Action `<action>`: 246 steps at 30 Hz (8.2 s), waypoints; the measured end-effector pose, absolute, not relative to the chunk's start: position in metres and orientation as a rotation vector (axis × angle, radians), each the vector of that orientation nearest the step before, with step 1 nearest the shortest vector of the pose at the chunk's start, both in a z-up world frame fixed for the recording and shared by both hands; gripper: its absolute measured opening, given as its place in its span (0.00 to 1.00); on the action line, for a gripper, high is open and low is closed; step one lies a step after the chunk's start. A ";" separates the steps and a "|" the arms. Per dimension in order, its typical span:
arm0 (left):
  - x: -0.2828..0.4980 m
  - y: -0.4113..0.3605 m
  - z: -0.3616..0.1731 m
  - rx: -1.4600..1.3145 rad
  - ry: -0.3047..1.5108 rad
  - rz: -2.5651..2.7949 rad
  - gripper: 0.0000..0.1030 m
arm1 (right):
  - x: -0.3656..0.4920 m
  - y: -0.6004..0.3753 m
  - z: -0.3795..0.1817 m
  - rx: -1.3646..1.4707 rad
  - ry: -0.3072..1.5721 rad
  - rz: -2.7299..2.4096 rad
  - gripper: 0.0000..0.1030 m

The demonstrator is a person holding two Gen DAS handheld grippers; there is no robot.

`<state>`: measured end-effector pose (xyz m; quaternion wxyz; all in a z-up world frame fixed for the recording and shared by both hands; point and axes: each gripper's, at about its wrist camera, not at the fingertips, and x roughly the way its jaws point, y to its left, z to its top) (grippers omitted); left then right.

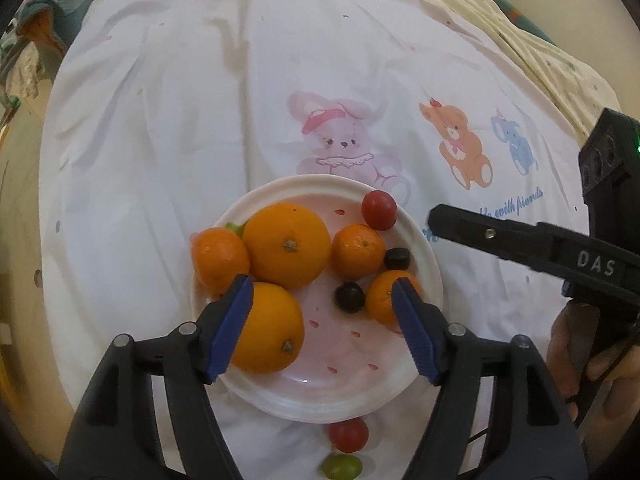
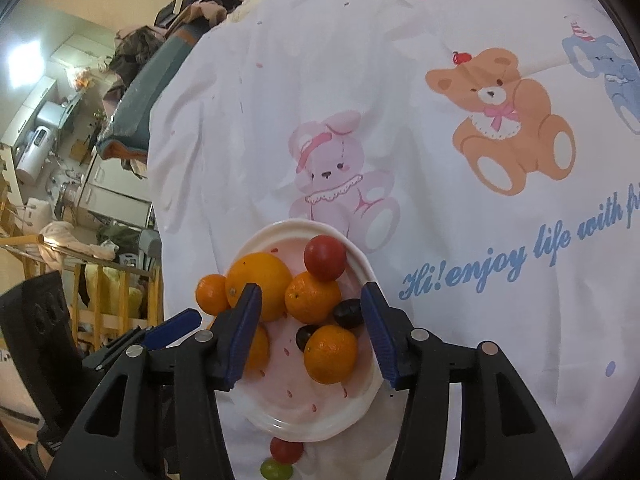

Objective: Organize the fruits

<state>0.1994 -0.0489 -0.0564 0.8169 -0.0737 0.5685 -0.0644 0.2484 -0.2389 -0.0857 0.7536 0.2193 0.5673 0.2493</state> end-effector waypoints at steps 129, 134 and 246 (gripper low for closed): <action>0.065 0.034 -0.059 -0.341 1.265 0.052 0.26 | 0.062 -0.147 -0.102 -0.017 1.330 0.661 0.31; 0.066 0.030 -0.055 -0.340 1.254 0.044 0.26 | 0.081 -0.178 -0.069 0.098 1.283 0.650 0.31; 0.001 -0.005 0.005 -0.102 0.823 0.101 1.00 | 0.030 -0.217 -0.005 0.043 0.796 0.318 1.00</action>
